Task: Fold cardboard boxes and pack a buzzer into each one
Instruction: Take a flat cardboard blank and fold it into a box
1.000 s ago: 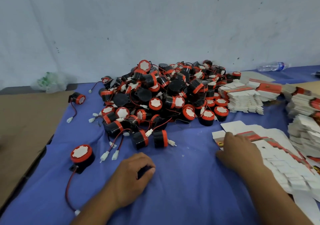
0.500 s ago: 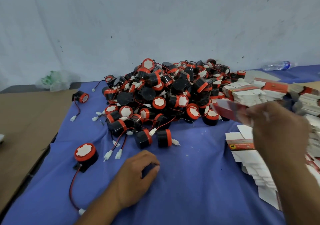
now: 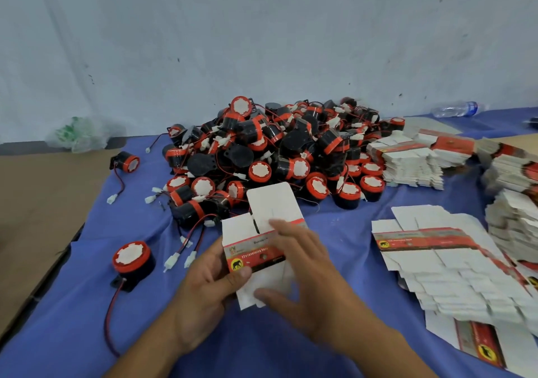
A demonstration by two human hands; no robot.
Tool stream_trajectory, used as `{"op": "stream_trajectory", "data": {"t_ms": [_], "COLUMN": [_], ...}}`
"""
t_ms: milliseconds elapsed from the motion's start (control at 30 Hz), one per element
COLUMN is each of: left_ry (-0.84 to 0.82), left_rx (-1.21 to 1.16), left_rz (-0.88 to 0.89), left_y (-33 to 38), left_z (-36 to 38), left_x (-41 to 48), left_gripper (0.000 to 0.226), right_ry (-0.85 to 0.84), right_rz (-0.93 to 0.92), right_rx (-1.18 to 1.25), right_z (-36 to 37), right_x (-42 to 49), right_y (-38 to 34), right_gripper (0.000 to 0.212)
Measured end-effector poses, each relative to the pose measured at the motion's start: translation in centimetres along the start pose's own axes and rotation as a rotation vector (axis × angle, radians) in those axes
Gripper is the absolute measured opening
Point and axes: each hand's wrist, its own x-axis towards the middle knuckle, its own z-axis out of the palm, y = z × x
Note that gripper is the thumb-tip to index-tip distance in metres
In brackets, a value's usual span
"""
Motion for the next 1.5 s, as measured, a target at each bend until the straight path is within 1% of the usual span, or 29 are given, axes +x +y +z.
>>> {"op": "stream_trajectory", "data": {"t_ms": [33, 100, 200, 267, 367, 467, 533, 600, 667, 733, 767, 833, 867, 933, 967, 1033, 1067, 1133, 1200, 1300, 1400, 1433, 1467, 1500], "left_ry": [-0.026, -0.091, -0.123, -0.137, -0.140, -0.093, -0.115, -0.119, -0.087, -0.086, -0.095, -0.087, -0.079, -0.051, -0.023, 0.028, 0.050, 0.097, 0.112, 0.093, 0.001, -0.035, -0.041, -0.022], "left_rx": [0.022, 0.097, 0.184, 0.168, 0.081, 0.029, 0.034, 0.093, 0.178, 0.242, 0.273, 0.334, 0.356, 0.399, 0.407, 0.398, 0.411, 0.450, 0.470, 0.446, 0.468, 0.464, 0.453, 0.441], "left_rz": [0.005, 0.025, 0.021, 0.003, 0.012, -0.002, -0.005, -0.005, -0.004, -0.004, 0.002, 0.023, 0.038, 0.089, 0.111, 0.141, 0.166, 0.241, 0.311, 0.340, 0.326, 0.311, 0.294, 0.267], "left_y": [0.1, 0.0, 0.1, 0.2, 0.4, 0.7, 0.7, 0.7, 0.5, 0.3, 0.2, 0.0, -0.2, -0.8, -1.0, -0.9, -0.7, -0.2, 0.1, 0.8, 1.5, 1.6, 1.7, 1.7], "left_z": [0.2, 0.7, 0.9, 1.1, 1.4, 1.5, 1.4, 1.2, 1.0, 0.7, 0.7, 0.8, 0.9, 1.3, 1.5, 1.9, 2.1, 2.8, 3.2, 3.4, 3.1, 3.0, 3.0, 3.0], "left_x": [0.0, -0.1, -0.3, -0.5, -0.6, -0.7, -0.7, -0.7, -0.5, -0.5, -0.6, -0.8, -0.9, -0.9, -0.9, -1.1, -1.2, -1.4, -1.5, -1.5, -1.3, -1.1, -0.9, -0.8], "left_gripper": [0.048, 0.053, 0.063, 0.066, 0.062, 0.063, 0.062, 0.060, 0.059, 0.056, 0.054, 0.056, 0.060, 0.067, 0.073, 0.091, 0.096, 0.095, 0.089, 0.086, 0.071, 0.069, 0.075, 0.088], "right_ry": [-0.020, -0.120, -0.261, -0.308, -0.364, -0.351, -0.331, -0.313, -0.285, -0.230, -0.197, -0.156, -0.153, -0.141, -0.125, -0.115, -0.122, -0.135, -0.118, -0.066, -0.055, -0.060, -0.071, -0.082], "right_rz": [0.068, 0.170, 0.266, 0.267, 0.223, 0.170, 0.171, 0.160, 0.154, 0.174, 0.159, 0.082, 0.051, 0.051, 0.063, 0.094, 0.104, 0.120, 0.140, 0.173, 0.249, 0.275, 0.299, 0.330], "right_rx": [-0.018, -0.017, 0.130, 0.172, 0.183, 0.150, 0.192, 0.236, 0.279, 0.341, 0.330, 0.207, 0.145, 0.096, 0.093, 0.084, 0.075, 0.089, 0.175, 0.331, 0.527, 0.608, 0.699, 0.791], "right_z": [-0.3, -0.7, -1.2, -1.4, -1.6, -1.6, -1.7, -1.8, -1.8, -1.7, -1.6, -1.3, -1.1, -0.8, -0.7, -0.4, -0.3, -0.2, -0.5, -1.4, -2.6, -2.9, -3.0, -2.9], "right_x": [0.0, 0.0, -0.3, -0.4, -0.5, -0.5, -0.5, -0.5, -0.4, -0.4, -0.3, -0.4, -0.4, -0.4, -0.3, -0.2, -0.2, -0.2, -0.1, 0.0, 0.0, 0.1, 0.3, 0.5], "right_y": [0.4, 0.9, 0.8, 0.5, 0.2, -0.1, -0.1, -0.1, -0.1, -0.2, -0.3, -0.1, -0.1, -0.1, -0.2, -0.7, -1.0, -1.6, -2.1, -2.5, -2.4, -2.4, -2.5, -2.8], "right_gripper": [0.071, 0.091, 0.106, 0.115, 0.121, 0.114, 0.106, 0.098, 0.088, 0.076, 0.069, 0.056, 0.054, 0.057, 0.059, 0.062, 0.062, 0.061, 0.061, 0.064, 0.066, 0.064, 0.063, 0.062]}}
